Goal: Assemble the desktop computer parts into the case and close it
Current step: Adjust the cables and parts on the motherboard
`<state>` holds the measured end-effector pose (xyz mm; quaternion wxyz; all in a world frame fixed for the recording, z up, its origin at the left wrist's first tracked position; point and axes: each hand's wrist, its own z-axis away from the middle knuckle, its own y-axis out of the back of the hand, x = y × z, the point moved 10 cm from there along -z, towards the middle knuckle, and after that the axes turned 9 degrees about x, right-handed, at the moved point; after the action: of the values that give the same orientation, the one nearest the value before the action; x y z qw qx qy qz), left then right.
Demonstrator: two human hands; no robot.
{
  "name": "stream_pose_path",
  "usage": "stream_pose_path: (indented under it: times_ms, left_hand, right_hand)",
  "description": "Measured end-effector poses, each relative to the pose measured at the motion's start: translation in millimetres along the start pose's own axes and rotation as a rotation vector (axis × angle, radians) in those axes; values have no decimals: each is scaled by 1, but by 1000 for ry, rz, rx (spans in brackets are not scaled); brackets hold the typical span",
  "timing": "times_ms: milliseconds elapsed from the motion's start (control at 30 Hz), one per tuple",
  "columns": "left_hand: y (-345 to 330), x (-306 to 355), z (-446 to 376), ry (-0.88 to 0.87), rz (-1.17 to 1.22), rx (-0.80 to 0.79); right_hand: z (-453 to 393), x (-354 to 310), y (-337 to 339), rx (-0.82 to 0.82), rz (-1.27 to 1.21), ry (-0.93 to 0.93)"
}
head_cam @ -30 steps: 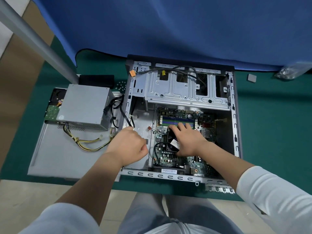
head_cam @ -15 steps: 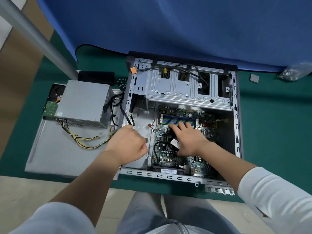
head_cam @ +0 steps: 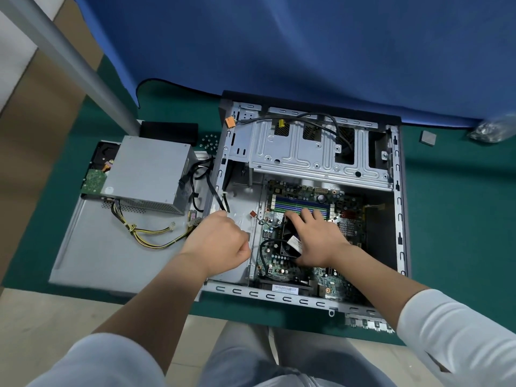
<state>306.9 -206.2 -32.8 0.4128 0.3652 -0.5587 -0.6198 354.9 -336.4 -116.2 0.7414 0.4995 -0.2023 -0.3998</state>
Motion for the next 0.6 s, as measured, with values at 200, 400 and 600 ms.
stream_pose_path:
  times_ms: [200, 400, 600]
  left_hand:
    - [-2, 0, 1, -6, 5, -4]
    - [0, -1, 1, 13, 25, 2]
    - [-1, -1, 1, 17, 32, -6]
  right_hand:
    - [-2, -1, 2, -39, -2, 32]
    - [-10, 4, 10, -24, -10, 39]
    - [-15, 6, 11, -5, 14, 19]
